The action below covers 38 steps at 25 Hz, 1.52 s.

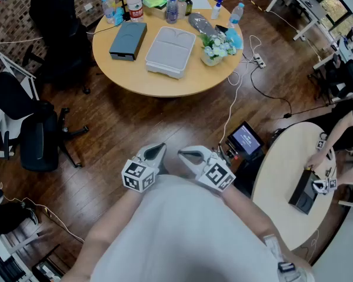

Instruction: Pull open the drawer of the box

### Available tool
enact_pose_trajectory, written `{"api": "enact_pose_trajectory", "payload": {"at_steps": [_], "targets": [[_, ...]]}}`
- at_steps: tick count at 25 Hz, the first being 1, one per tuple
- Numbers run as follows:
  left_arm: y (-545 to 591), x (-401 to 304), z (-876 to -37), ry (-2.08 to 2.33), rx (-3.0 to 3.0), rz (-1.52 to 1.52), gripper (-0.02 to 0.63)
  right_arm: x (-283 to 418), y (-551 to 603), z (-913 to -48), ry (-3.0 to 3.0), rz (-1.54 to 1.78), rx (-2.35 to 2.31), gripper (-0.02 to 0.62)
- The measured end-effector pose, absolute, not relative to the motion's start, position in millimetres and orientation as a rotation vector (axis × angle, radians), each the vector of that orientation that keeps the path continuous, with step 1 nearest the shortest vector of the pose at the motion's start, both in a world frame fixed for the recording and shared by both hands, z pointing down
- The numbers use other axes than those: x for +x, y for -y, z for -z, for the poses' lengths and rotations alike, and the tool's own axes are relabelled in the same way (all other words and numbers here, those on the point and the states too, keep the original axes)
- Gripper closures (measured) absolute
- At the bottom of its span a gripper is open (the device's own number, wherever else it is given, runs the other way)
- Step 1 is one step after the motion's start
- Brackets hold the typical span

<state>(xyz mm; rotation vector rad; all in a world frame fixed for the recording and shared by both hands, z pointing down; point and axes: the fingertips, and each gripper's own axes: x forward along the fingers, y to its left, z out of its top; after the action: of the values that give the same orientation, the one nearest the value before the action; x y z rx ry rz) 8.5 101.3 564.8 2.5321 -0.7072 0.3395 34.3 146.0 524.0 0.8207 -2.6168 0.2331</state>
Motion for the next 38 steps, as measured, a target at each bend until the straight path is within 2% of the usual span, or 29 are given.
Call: {"api": "enact_pose_trajectory", "payload": {"at_steps": [8, 19, 38], "targets": [[-42, -21, -551, 0.656, 2.572, -0.333, 0.601, 5, -92, -512, 2.584, -0.213, 0.897, 0.598], [-9, -57, -572, 0.676, 2.503, -0.358, 0.601, -9, -52, -519, 2.553, -0.226, 0.936, 0.598], [84, -19, -600, 0.729, 2.240, -0.295, 0.600, 38, 50, -526, 2.546, -0.197, 0.821, 0.598]]}}
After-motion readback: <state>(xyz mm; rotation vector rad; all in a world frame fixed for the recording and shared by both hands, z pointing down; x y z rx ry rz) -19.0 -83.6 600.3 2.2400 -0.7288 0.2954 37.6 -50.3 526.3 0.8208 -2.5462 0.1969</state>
